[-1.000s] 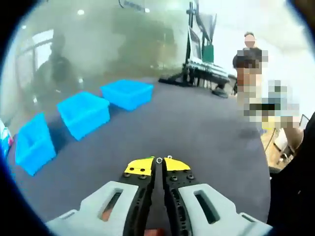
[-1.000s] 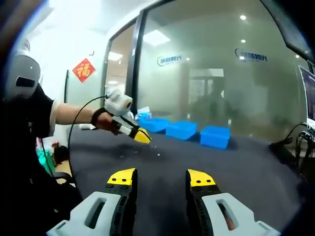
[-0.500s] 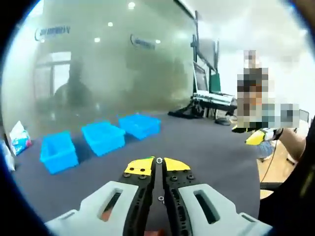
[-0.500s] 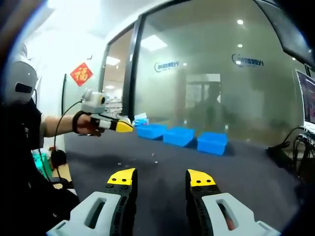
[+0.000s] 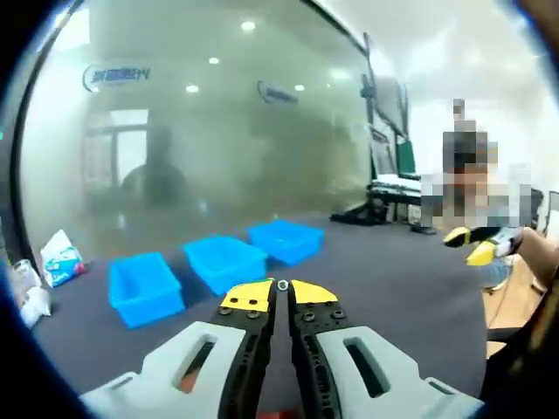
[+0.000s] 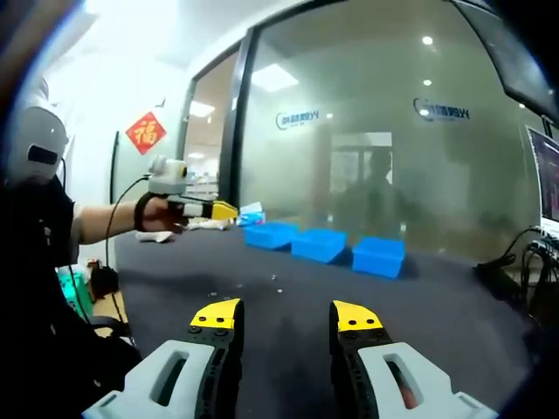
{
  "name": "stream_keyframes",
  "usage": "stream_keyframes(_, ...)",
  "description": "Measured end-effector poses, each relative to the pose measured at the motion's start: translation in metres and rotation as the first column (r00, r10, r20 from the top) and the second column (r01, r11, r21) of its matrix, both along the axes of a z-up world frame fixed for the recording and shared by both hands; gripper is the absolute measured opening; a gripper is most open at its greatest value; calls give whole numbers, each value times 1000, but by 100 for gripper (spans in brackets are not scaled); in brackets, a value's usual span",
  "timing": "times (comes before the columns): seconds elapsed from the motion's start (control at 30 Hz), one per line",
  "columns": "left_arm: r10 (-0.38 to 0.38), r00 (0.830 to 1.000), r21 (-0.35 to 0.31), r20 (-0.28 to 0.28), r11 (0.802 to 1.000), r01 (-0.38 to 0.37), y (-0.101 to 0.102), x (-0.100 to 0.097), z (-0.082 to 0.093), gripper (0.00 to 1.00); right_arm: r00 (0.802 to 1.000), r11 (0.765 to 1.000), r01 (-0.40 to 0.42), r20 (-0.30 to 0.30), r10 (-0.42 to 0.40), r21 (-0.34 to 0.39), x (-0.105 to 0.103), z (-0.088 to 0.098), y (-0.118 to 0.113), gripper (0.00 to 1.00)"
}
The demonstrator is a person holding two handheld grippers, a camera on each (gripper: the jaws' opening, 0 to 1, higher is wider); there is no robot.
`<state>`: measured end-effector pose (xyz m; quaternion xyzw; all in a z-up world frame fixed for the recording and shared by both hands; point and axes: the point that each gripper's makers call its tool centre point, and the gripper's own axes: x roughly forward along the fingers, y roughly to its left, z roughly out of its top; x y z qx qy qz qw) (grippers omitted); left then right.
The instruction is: Sort the screws, nuts, and washers into the corresponding bins
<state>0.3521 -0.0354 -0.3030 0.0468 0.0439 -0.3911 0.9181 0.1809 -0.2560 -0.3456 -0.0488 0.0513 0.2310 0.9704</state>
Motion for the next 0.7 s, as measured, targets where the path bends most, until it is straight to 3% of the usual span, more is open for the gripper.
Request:
stream_keyframes(0.13, 78, 997, -11, -2, 997, -78, 18, 32, 4, 6, 1000, 1000, 2, -2, -2, 1, 0, -1, -1, 36)
stream_keyframes(0.3, 157, 987, 17, 18, 987, -158, 37, 72, 5, 6, 1000, 1000, 0, -6, 0, 5, 1, -3, 0, 36)
stream_keyframes(0.33, 172, 985, 52, 27, 983, -174, 42, 80, 3, 6, 1000, 1000, 1, -7, -1, 4, 2, -3, 0, 36)
stream_keyframes(0.4, 203, 979, 38, 37, 978, -204, 47, 97, 7, 6, 1000, 1000, -1, -13, 1, 9, 2, -5, 0, 36)
stream_keyframes(0.7, 308, 951, 24, -30, 951, -307, 61, 157, 1, 6, 1000, 1000, -2, -22, 3, 22, 3, -9, 1, 36)
